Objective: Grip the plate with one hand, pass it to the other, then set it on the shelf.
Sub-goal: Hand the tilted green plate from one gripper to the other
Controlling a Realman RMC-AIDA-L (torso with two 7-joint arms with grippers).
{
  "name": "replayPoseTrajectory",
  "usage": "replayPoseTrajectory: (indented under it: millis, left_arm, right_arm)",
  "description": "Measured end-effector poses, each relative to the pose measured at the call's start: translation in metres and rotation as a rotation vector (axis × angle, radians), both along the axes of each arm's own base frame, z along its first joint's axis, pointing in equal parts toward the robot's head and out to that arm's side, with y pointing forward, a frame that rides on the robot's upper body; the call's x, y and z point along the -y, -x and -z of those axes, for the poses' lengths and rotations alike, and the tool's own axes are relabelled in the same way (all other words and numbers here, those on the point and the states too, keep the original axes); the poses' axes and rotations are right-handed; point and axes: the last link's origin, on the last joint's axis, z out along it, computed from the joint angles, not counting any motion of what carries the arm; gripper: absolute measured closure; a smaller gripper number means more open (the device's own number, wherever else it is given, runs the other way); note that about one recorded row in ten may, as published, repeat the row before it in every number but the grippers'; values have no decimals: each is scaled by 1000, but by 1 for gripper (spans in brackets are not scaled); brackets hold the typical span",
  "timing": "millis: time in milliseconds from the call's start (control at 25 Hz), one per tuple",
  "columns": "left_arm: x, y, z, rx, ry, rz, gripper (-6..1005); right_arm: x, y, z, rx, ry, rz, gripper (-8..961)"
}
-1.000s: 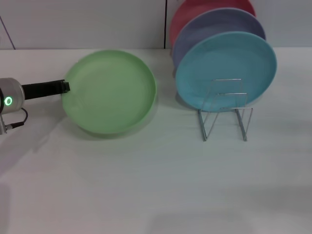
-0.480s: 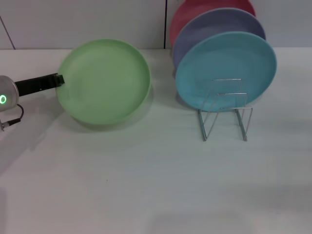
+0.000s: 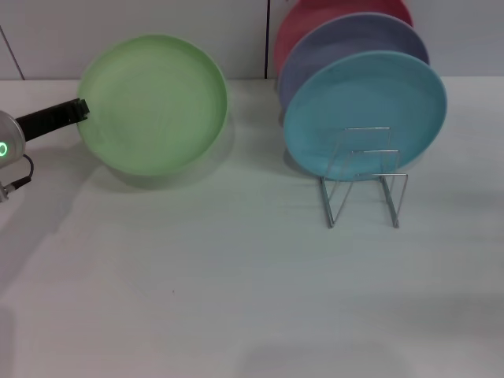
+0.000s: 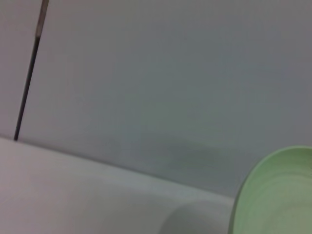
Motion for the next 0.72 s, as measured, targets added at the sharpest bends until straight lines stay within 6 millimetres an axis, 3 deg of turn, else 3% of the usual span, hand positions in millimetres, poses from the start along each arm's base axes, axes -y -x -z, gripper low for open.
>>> replayPoseTrajectory:
  millis: [720]
  left_arm:
    - [-1,3,-1,-191,-201,30,961]
  right_arm:
    - [-13,5,2,48,37,10,331]
